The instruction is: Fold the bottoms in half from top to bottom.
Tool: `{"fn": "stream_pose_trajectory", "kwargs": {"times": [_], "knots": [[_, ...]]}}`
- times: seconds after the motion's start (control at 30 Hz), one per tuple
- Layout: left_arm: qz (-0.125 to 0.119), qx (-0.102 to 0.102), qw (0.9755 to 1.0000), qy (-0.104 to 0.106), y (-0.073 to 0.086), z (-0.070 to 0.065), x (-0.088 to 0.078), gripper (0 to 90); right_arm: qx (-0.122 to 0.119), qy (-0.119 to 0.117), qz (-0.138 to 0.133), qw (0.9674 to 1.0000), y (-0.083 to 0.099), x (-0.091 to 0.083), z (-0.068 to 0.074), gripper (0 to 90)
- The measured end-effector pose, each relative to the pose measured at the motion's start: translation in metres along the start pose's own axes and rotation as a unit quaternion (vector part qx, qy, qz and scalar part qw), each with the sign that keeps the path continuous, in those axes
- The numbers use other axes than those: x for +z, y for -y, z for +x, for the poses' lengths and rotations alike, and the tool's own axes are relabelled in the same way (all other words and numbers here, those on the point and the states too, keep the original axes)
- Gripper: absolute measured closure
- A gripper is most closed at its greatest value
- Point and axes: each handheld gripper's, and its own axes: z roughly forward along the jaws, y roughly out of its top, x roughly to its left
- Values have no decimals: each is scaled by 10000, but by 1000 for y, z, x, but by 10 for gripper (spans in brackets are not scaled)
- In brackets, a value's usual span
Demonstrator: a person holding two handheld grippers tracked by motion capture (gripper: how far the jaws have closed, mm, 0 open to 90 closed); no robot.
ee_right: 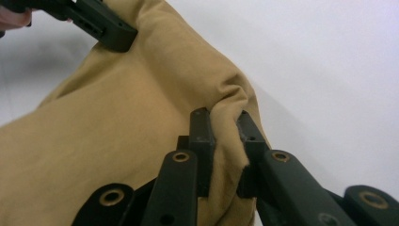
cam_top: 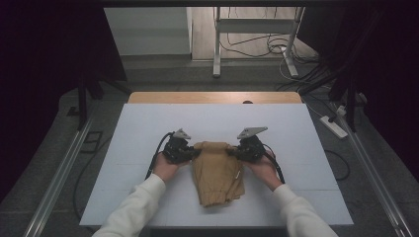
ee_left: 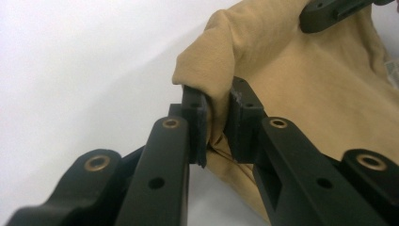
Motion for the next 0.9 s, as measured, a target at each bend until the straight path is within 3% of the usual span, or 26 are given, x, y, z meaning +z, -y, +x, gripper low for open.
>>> {"fn": "stream_pose_trajectory", "kwargs": {"times": [0.2, 0.37, 0.53, 0.7, 0.77, 0.83, 0.9], "knots": [[-129, 180, 9997, -70, -29, 13, 3, 787, 113, 265, -234, 9993, -16, -4, -18, 805], [-85, 159, 9997, -192, -47, 24, 16, 786, 226, 502, -296, 9980, -23, 0, -33, 804], [-29, 160, 9991, -382, -57, 31, 26, 783, 353, 610, -275, 9971, -27, 9, -46, 803], [-33, 93, 9991, -417, -56, 35, 27, 760, 381, 621, -260, 9970, -28, 15, -51, 796], [-51, 100, 9985, -542, -56, 35, 25, 672, 301, 684, -296, 9968, -28, 16, -50, 749], [-103, 104, 9981, -593, -57, 32, 22, 407, 271, 818, -349, 9957, -28, 16, -48, 594], [-139, 75, 9981, -600, -57, 29, 17, 268, 312, 896, -432, 9946, -29, 13, -48, 481]]}}
